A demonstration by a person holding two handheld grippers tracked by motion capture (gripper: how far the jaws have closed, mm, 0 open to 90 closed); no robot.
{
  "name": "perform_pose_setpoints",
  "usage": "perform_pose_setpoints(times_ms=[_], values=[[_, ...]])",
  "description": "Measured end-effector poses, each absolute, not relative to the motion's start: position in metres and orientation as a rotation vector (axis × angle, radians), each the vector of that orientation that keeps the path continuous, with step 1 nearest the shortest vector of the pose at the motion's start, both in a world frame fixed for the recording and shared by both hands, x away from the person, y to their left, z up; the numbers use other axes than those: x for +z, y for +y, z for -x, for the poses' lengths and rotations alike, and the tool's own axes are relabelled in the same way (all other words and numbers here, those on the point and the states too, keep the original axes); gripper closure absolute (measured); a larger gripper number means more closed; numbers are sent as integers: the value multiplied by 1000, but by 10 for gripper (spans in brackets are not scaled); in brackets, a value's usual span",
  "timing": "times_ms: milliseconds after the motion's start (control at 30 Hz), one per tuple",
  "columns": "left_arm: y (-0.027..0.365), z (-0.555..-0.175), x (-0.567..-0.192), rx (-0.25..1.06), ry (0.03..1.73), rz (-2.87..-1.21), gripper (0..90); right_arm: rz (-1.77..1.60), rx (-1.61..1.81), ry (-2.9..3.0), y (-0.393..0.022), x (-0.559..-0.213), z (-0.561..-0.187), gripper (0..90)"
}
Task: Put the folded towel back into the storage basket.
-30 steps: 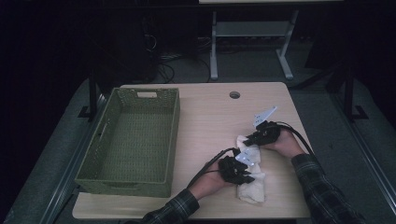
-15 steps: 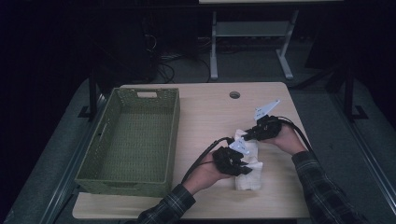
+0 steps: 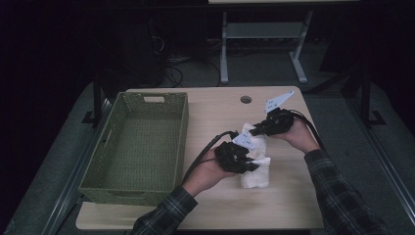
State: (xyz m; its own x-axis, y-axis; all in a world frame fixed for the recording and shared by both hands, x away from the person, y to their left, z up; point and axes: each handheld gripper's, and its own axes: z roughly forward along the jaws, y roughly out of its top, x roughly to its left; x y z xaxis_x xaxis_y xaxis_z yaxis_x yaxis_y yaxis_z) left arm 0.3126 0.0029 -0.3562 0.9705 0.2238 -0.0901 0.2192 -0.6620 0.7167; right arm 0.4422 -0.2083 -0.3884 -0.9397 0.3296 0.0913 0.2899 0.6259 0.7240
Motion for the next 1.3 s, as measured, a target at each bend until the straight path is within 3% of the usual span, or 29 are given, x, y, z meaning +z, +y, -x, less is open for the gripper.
perform_pose_setpoints(times_ms=[767,1300], values=[[57,-326,-319,48,303,-2252,806,-469,1259,2787,-163,-351,-457,786],[124,-325,-302,100,345,-2219,805,-347,1218,2828,-99,-335,-469,786]])
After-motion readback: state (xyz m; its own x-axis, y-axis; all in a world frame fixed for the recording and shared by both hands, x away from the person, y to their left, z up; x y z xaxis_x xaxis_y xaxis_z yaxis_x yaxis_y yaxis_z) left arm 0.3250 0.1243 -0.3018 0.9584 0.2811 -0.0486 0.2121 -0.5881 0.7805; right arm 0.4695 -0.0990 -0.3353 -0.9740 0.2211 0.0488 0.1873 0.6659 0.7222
